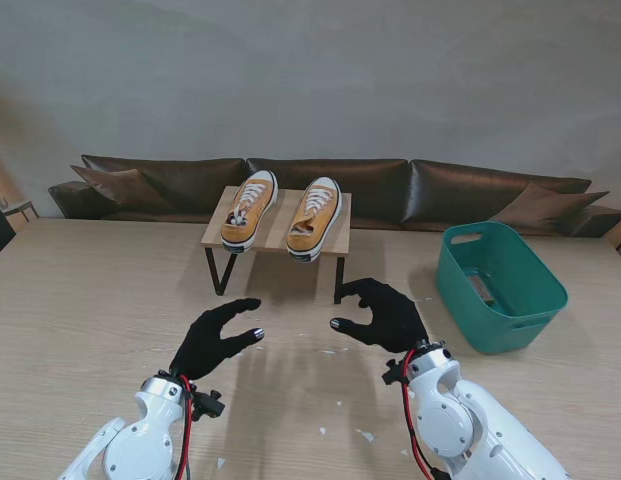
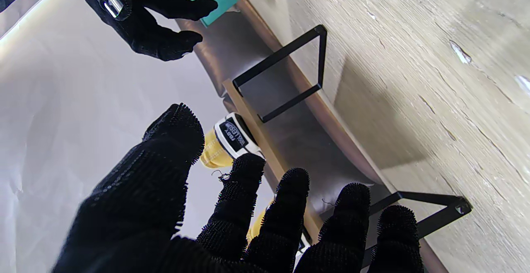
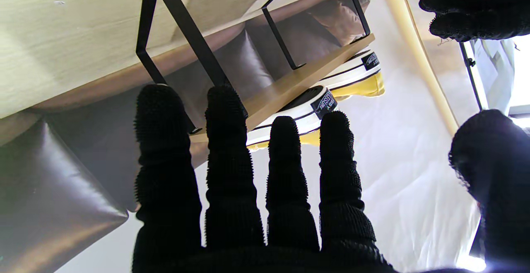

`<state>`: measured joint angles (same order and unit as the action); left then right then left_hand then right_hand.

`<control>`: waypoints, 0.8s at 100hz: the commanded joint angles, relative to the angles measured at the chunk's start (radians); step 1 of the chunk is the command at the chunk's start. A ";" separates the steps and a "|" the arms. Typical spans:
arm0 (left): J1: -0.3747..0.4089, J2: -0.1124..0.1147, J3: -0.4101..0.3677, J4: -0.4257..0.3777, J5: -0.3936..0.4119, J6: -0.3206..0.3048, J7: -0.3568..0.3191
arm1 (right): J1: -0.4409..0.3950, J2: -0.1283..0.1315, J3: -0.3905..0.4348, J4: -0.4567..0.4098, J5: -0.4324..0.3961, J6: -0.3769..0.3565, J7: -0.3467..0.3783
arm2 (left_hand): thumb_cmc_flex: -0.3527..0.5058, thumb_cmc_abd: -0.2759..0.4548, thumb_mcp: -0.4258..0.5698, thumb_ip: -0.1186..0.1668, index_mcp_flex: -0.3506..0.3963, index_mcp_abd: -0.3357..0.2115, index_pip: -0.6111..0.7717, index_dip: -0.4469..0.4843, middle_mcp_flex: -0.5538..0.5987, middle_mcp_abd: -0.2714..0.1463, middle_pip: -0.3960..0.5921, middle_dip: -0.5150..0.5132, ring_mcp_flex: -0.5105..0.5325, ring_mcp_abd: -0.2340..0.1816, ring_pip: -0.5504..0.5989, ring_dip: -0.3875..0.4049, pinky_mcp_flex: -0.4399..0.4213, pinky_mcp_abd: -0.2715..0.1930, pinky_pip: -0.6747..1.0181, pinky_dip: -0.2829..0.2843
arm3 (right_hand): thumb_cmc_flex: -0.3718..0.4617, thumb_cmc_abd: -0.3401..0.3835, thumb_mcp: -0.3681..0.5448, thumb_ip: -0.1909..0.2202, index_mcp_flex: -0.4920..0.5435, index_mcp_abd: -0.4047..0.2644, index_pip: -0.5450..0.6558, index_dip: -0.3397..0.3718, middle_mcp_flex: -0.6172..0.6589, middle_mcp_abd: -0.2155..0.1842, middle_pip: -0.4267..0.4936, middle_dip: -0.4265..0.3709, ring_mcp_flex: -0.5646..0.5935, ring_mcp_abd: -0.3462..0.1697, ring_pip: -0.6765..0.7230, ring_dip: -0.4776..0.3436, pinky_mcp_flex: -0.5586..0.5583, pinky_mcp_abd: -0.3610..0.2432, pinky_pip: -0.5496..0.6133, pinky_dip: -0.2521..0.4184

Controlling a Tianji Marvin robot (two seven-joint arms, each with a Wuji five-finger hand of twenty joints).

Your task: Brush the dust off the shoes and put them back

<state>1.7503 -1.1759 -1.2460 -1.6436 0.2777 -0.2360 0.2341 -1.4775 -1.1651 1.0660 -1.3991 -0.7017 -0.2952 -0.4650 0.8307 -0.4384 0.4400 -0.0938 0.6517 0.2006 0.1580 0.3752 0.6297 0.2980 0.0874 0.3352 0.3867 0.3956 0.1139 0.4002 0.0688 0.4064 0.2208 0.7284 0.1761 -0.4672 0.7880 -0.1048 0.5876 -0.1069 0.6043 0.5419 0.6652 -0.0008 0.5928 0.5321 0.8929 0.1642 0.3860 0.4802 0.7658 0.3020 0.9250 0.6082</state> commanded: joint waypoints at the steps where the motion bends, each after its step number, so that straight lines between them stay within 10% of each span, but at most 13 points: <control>1: -0.001 -0.002 0.003 -0.002 -0.006 0.003 -0.020 | 0.002 -0.007 -0.005 0.005 0.005 0.002 0.015 | -0.021 -0.022 0.015 0.015 -0.022 -0.038 -0.002 -0.007 -0.028 -0.031 -0.006 -0.012 -0.036 -0.026 -0.006 -0.009 -0.019 -0.037 -0.014 -0.009 | 0.005 -0.026 0.020 -0.010 0.006 0.002 -0.011 0.006 0.003 0.014 -0.017 -0.002 -0.046 0.000 -0.006 -0.008 -0.411 0.026 -0.024 -0.010; 80: -0.018 -0.005 0.004 0.022 -0.035 0.016 -0.027 | 0.013 -0.016 0.000 0.019 0.055 0.012 0.025 | -0.024 -0.014 0.005 0.014 -0.023 -0.036 -0.002 -0.010 -0.017 -0.022 -0.003 -0.009 -0.021 -0.023 -0.002 -0.008 -0.020 -0.034 -0.012 -0.013 | 0.004 -0.035 0.041 -0.016 0.004 0.010 -0.012 0.006 -0.007 0.023 -0.013 -0.003 -0.058 0.003 0.002 -0.008 -0.424 0.023 -0.030 -0.002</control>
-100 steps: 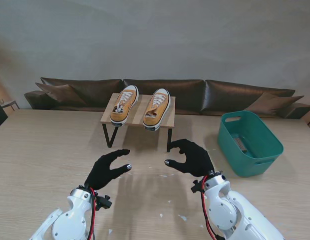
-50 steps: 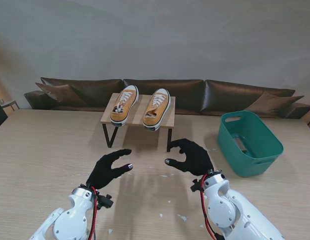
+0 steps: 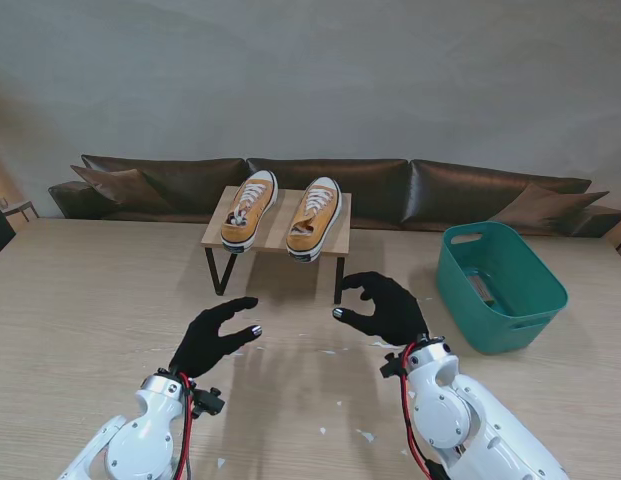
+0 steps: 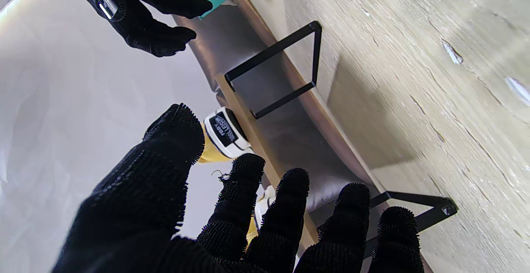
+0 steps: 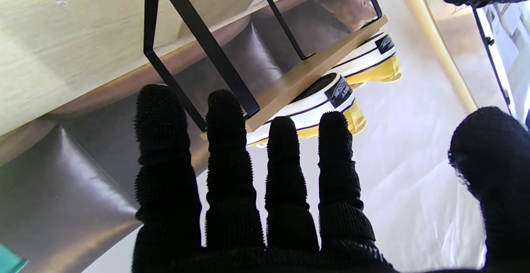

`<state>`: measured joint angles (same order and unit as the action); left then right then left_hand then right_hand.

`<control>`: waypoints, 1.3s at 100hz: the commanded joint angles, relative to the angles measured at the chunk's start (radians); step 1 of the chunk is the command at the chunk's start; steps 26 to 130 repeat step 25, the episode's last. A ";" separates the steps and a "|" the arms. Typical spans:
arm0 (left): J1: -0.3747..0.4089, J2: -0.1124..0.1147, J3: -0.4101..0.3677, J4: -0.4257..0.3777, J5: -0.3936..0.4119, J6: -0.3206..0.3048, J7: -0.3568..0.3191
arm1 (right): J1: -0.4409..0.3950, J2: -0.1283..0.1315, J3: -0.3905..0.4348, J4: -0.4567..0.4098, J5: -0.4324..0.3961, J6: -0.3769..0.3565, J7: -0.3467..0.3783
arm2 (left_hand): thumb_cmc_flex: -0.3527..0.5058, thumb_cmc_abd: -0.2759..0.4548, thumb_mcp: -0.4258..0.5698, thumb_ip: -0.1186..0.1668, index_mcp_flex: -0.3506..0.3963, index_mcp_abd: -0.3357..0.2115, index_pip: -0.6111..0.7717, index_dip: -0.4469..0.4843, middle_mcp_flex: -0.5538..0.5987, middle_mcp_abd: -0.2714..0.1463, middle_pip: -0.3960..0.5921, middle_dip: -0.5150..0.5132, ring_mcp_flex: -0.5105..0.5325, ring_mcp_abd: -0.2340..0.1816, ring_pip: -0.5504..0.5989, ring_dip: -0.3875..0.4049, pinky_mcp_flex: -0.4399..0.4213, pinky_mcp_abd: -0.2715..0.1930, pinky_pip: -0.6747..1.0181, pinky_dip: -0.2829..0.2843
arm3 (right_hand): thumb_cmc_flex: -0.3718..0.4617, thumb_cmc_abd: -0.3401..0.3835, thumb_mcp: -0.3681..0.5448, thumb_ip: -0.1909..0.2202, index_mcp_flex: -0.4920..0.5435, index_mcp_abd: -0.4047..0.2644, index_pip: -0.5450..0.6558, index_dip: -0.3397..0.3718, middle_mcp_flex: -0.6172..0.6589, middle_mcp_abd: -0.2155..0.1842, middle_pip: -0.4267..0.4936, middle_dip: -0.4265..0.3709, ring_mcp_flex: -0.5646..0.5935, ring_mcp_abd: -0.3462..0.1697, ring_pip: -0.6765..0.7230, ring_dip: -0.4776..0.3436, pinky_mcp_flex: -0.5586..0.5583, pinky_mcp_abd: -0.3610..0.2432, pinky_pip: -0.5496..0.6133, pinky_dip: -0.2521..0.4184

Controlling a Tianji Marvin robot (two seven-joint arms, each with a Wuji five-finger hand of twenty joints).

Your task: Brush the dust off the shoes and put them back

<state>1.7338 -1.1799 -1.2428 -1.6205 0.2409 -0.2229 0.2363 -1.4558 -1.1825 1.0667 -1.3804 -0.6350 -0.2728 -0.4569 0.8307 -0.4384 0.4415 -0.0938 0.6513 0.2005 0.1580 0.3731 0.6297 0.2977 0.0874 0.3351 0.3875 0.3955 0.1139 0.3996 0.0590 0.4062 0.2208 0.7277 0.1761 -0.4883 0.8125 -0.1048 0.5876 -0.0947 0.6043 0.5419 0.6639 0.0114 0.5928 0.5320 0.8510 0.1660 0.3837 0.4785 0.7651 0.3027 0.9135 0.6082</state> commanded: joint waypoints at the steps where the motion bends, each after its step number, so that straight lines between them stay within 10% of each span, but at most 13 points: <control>1: -0.002 -0.001 0.001 -0.001 0.001 0.002 -0.030 | -0.009 0.001 0.000 0.001 -0.013 -0.011 0.017 | -0.024 -0.014 0.003 0.014 -0.023 -0.037 -0.002 -0.008 -0.016 -0.021 -0.002 -0.009 -0.021 -0.023 -0.001 -0.008 -0.010 -0.034 -0.012 -0.012 | 0.003 -0.014 0.016 -0.016 0.004 -0.002 -0.012 0.006 -0.005 0.011 -0.013 -0.003 -0.016 0.000 0.004 -0.006 -0.423 0.023 -0.019 -0.002; 130: -0.008 -0.002 0.000 -0.003 -0.007 0.000 -0.032 | -0.012 -0.002 0.014 0.002 0.005 -0.001 0.016 | -0.023 -0.015 0.001 0.015 -0.020 -0.036 -0.001 -0.007 -0.014 -0.016 -0.002 -0.007 -0.018 -0.018 0.000 -0.007 -0.010 -0.032 -0.012 -0.013 | 0.012 -0.019 0.019 -0.016 0.003 0.001 -0.012 0.006 -0.008 0.015 -0.013 -0.004 -0.021 0.002 0.003 -0.007 -0.429 0.018 -0.022 0.000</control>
